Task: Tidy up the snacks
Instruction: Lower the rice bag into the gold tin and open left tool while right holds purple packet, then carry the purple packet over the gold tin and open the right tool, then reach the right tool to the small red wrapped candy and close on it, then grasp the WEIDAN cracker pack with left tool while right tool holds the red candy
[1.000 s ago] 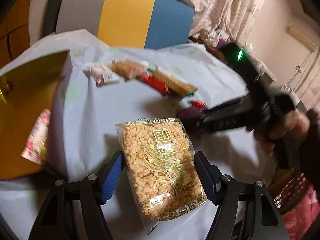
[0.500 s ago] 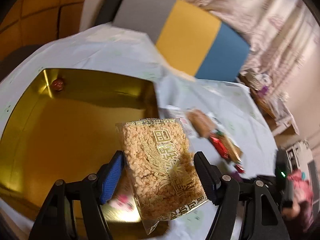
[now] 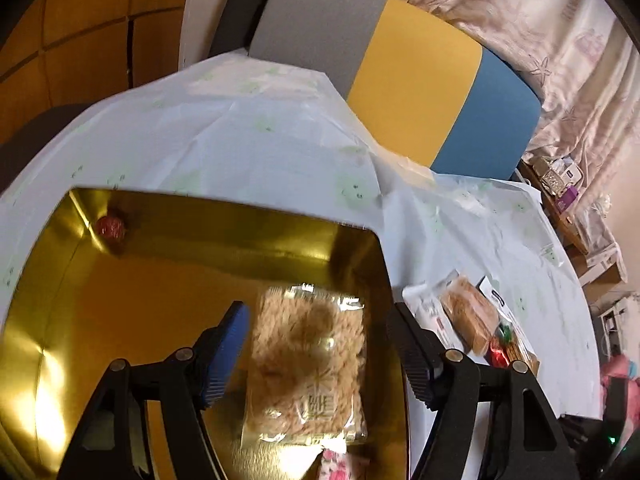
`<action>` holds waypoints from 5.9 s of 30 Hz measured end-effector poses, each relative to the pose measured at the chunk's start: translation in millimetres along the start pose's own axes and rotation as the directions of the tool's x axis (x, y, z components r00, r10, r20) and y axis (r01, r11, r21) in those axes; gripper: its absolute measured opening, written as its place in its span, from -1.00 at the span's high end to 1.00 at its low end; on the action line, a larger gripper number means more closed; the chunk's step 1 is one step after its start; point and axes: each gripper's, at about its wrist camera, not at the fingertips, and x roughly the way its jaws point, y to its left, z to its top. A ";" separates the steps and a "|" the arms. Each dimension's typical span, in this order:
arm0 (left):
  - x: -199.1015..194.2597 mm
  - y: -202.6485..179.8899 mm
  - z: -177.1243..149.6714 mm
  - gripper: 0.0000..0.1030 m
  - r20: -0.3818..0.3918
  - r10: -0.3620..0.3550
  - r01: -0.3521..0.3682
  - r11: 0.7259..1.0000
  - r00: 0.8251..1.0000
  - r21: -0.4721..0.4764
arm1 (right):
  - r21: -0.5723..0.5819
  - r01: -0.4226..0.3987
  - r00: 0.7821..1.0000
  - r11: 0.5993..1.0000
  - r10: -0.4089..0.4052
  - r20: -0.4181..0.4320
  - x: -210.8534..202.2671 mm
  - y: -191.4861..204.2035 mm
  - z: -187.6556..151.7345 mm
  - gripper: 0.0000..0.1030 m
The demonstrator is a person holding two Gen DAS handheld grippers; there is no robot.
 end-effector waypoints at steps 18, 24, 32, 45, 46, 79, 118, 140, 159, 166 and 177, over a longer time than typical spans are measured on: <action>-81.6 -89.5 -109.0 -0.40 0.065 -0.202 0.170 0.927 0.977 0.334 | -0.008 0.008 1.000 1.000 -0.008 0.005 0.4 -0.9 0.4 0.20; -79.3 -123.6 -177.5 -0.40 -0.018 -0.237 0.217 0.852 0.971 0.476 | -0.009 0.008 1.000 1.000 -0.008 0.008 0.0 -1.0 0.4 0.20; -59.2 -122.4 -225.1 -0.32 -0.071 -0.196 0.204 0.844 0.978 0.496 | -0.026 0.020 1.000 0.999 -0.019 0.020 0.5 0.9 0.0 0.20; -50.0 -112.3 -242.4 -0.32 -0.022 -0.201 0.185 0.843 0.979 0.506 | -0.010 0.029 0.999 1.000 -0.029 0.016 -0.2 4.8 0.4 0.22; -49.9 -111.9 -242.5 -0.32 -0.020 -0.205 0.187 0.843 0.979 0.505 | -0.003 0.031 0.999 1.000 -0.031 0.006 -1.2 5.4 2.9 0.23; -50.6 -107.6 -247.7 -0.37 0.014 -0.246 0.203 0.831 0.969 0.518 | -0.348 -0.352 0.930 0.869 0.366 -0.027 -38.6 185.6 96.0 0.10; -48.9 -118.2 -246.7 -0.40 -0.006 -0.171 0.150 0.847 0.985 0.510 | 0.341 -0.069 0.985 0.938 0.009 0.173 -43.9 -99.9 24.6 0.10; -53.1 -133.1 -216.8 -0.28 -0.104 -0.202 0.227 0.872 0.974 0.433 | 0.145 0.158 0.987 0.977 -0.156 -0.022 -6.9 -68.6 15.7 0.67; 48.4 -213.8 -114.5 0.08 -0.302 -0.394 0.407 0.913 0.868 -0.023 | 0.256 0.224 0.975 0.940 -0.218 -0.050 -13.3 -94.8 25.3 0.67; 72.5 -216.4 -113.0 0.09 -0.311 -0.437 0.397 0.899 0.844 -0.187 | 0.266 0.225 0.974 0.937 -0.218 -0.056 -10.0 -100.4 27.8 0.66; 61.1 -192.0 -123.2 0.61 -0.305 -0.449 0.399 0.892 0.840 -0.215 | 0.245 0.241 0.970 0.939 -0.231 -0.070 -4.8 -98.8 27.4 0.66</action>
